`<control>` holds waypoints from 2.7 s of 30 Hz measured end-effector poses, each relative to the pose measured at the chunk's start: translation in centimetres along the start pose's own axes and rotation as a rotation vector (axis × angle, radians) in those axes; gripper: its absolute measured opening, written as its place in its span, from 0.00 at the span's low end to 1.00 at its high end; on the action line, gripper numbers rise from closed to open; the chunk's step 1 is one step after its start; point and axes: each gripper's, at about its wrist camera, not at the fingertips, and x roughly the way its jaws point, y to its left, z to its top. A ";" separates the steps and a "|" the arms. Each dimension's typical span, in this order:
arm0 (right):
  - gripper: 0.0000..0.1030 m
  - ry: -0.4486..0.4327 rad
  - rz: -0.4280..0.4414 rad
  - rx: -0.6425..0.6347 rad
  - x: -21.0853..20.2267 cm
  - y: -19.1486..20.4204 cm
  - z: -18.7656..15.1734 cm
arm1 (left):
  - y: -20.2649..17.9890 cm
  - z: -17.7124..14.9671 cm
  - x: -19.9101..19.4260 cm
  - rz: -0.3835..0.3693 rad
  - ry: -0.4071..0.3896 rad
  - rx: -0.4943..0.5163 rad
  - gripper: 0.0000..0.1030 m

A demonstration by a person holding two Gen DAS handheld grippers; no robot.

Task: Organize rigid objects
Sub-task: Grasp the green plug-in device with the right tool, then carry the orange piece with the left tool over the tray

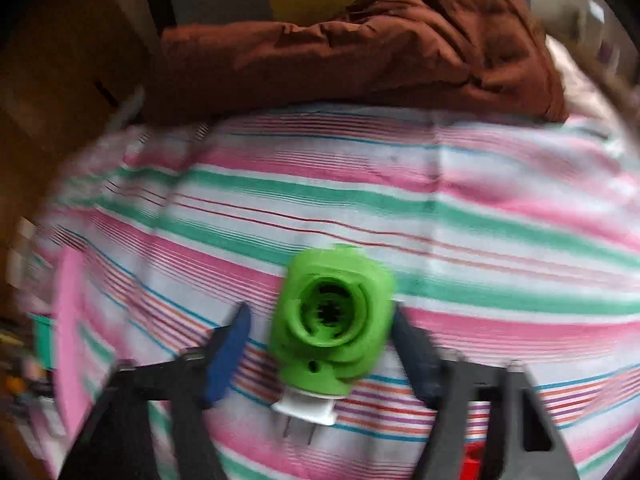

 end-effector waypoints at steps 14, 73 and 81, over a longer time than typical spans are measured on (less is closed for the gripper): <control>0.52 0.080 0.108 -0.212 -4.2 0.9 -9.4 | 0.4 -0.2 -0.4 -0.036 -0.005 -0.045 0.25; 0.51 -0.098 0.000 -0.276 -5.2 1.8 -11.8 | 13.7 -5.3 -17.6 0.245 -0.082 -0.369 0.25; 0.52 -0.102 -0.006 -0.282 -5.2 1.7 -11.8 | 18.8 -8.8 -18.6 0.326 -0.052 -0.531 0.25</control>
